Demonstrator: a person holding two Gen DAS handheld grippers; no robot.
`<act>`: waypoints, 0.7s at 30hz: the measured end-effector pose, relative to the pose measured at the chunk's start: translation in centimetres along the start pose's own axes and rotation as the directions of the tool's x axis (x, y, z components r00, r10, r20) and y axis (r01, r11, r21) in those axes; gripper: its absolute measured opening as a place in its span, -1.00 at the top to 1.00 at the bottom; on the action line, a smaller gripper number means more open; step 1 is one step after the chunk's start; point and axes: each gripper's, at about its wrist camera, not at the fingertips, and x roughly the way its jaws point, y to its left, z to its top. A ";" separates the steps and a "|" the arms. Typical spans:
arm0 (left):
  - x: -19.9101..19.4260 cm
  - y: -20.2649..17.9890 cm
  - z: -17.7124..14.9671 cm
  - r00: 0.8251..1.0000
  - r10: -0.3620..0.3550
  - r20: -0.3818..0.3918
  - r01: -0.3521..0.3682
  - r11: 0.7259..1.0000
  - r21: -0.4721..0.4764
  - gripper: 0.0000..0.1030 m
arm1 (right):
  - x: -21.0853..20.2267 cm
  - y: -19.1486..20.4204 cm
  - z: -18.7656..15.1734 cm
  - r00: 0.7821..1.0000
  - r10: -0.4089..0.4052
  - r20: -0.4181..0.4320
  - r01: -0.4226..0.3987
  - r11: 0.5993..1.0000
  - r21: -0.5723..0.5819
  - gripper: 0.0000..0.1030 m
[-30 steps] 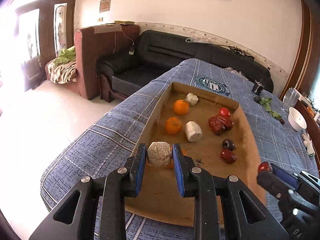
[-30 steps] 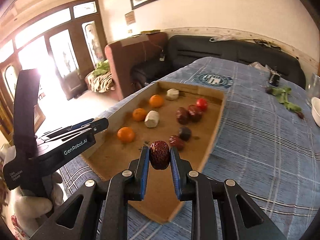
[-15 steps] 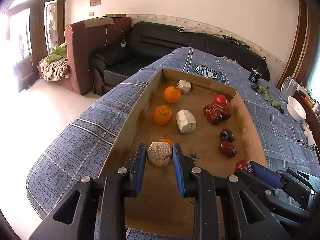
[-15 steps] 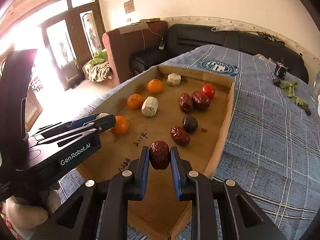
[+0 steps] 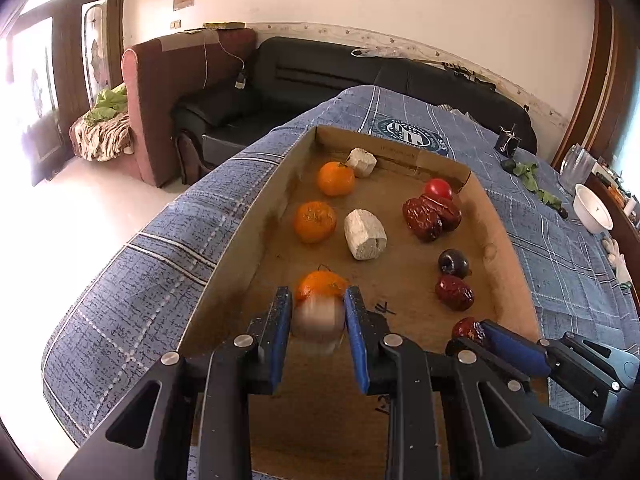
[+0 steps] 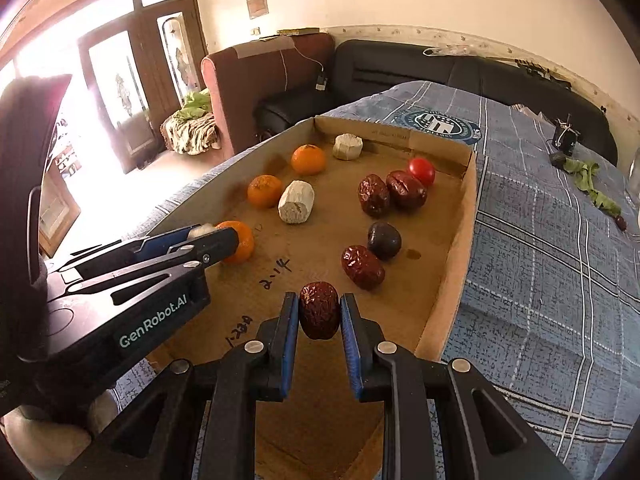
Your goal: Organize fruits
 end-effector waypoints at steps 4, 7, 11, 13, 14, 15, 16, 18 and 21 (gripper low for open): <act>0.0 0.0 0.0 1.000 -0.004 -0.001 0.004 1.000 0.001 0.50 | 0.1 0.0 0.0 1.000 0.001 -0.001 -0.001 1.000 0.002 0.54; 0.0 0.0 0.0 1.000 -0.006 -0.001 0.006 1.000 -0.002 0.50 | 0.1 0.0 0.0 1.000 0.001 -0.002 -0.001 1.000 0.002 0.54; -0.1 0.1 -0.1 1.000 -0.004 0.000 0.004 1.000 -0.008 0.44 | 0.2 0.0 0.0 1.000 0.001 -0.005 -0.001 1.000 0.004 0.54; 0.0 0.2 -0.1 1.000 -0.001 -0.005 0.001 1.000 -0.015 0.21 | 0.3 0.0 -0.1 1.000 0.000 -0.007 0.000 1.000 0.006 0.52; 0.1 0.3 0.0 1.000 -0.002 -0.009 0.001 1.000 -0.020 0.04 | 0.2 -0.1 -0.1 1.000 0.000 -0.005 0.001 1.000 0.008 0.38; 0.2 0.4 0.0 1.000 -0.001 -0.009 0.001 1.000 -0.024 -0.04 | 0.2 -0.1 -0.1 1.000 -0.002 0.000 0.002 1.000 0.011 0.11; 0.2 0.4 0.0 1.000 0.000 -0.009 0.000 1.000 -0.028 -0.18 | 0.0 -0.1 -0.1 1.000 -0.005 0.009 0.005 1.000 0.013 -0.02; 0.2 0.4 0.0 1.000 0.003 -0.010 -0.003 1.000 -0.026 -0.22 | -0.6 -0.1 -0.1 0.999 -0.009 0.035 0.008 1.000 0.016 -0.16; -0.2 0.3 -0.1 1.000 0.012 -0.004 -0.012 1.000 -0.023 -0.22 | -1.2 0.0 -0.1 0.999 -0.013 0.047 0.012 1.000 0.012 -0.16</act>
